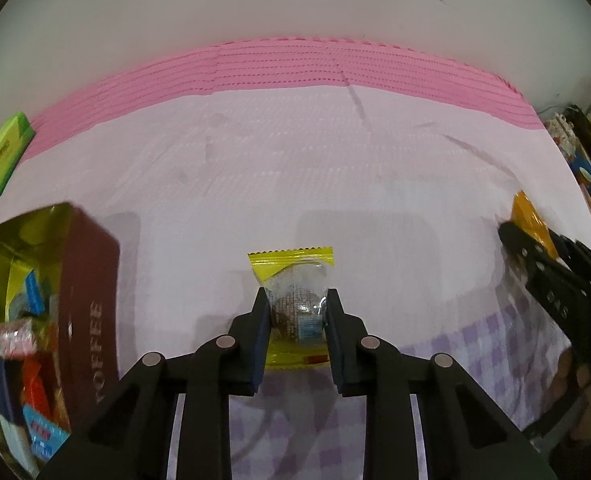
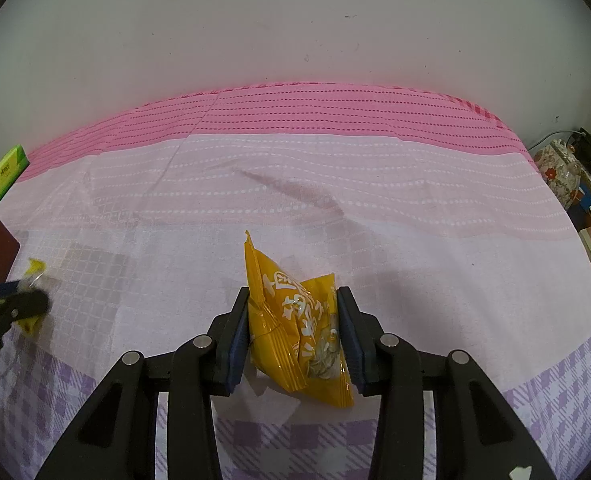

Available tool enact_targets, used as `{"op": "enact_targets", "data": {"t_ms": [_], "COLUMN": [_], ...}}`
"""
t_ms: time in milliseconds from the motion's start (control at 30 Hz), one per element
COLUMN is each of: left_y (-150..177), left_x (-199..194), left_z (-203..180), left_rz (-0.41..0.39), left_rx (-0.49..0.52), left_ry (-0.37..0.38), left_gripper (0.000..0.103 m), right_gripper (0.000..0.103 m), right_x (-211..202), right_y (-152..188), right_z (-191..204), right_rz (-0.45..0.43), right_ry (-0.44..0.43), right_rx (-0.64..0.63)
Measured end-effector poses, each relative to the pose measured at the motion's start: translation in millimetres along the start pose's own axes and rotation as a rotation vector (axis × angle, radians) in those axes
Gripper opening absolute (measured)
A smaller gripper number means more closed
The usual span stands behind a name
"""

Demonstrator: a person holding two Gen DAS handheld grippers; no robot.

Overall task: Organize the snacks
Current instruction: 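Grasp the yellow-wrapped candy with the left tool while the right tool holds the orange bag, then carry the yellow-wrapped candy into the gold tin and open the left tool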

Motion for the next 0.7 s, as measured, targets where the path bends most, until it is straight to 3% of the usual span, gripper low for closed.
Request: {"op": "enact_targets", "data": {"t_ms": [700], "left_y": [30], "left_x": [-70], "left_z": [19], "left_rz": [-0.1], "left_rx": [-0.029], "left_ry": [-0.03], "left_gripper": [0.026], "right_gripper": [0.039], "right_x": [0], "right_y": [0], "right_z": [0], "right_rz": [0.0], "right_ry": [-0.001], "right_rx": [0.001]}}
Point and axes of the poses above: each gripper's, at about its wrist camera, not at the fingertips, and x roughly the way its jaws point, z to its left, y to its underside, the point moved 4 cm from there along x, roughly the way its jaws point, and after that the axes turned 7 degrees about z, right-handed, at the moved point
